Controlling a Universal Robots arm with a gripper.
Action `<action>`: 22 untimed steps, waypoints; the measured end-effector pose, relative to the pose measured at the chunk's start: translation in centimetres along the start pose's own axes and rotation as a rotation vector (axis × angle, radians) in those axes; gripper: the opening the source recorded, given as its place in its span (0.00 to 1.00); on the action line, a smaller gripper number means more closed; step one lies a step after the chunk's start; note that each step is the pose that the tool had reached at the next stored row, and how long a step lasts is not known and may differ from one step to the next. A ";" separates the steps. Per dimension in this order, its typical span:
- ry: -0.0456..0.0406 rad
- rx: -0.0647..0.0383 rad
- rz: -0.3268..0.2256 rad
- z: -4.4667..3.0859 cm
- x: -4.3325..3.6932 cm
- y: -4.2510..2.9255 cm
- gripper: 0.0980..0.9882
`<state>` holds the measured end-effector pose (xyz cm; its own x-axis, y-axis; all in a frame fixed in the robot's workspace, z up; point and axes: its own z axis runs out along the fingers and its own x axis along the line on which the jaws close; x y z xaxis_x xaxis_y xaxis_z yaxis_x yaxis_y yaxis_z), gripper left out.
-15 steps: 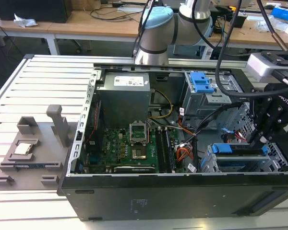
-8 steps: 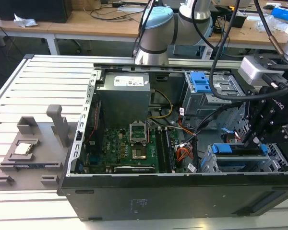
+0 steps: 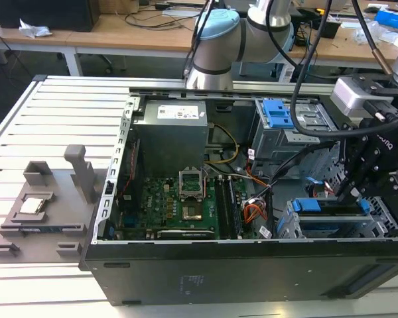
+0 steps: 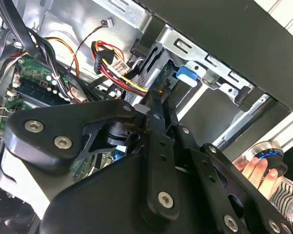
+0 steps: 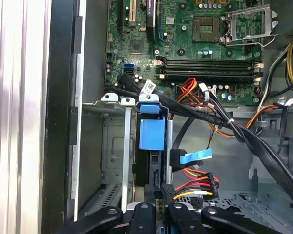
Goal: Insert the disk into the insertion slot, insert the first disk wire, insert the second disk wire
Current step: 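Insert the first disk wire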
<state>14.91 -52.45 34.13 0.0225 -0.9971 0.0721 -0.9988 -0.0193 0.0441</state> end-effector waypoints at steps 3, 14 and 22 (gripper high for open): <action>0.0002 0.000 0.000 -0.01 -0.03 -0.10 0.08; -0.0001 -0.002 0.011 0.65 0.19 -0.13 0.08; -0.0005 -0.002 0.011 -0.90 0.30 -0.06 0.16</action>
<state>15.02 -52.67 35.05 0.0110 -0.9973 0.0721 -0.9989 -0.0077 0.0457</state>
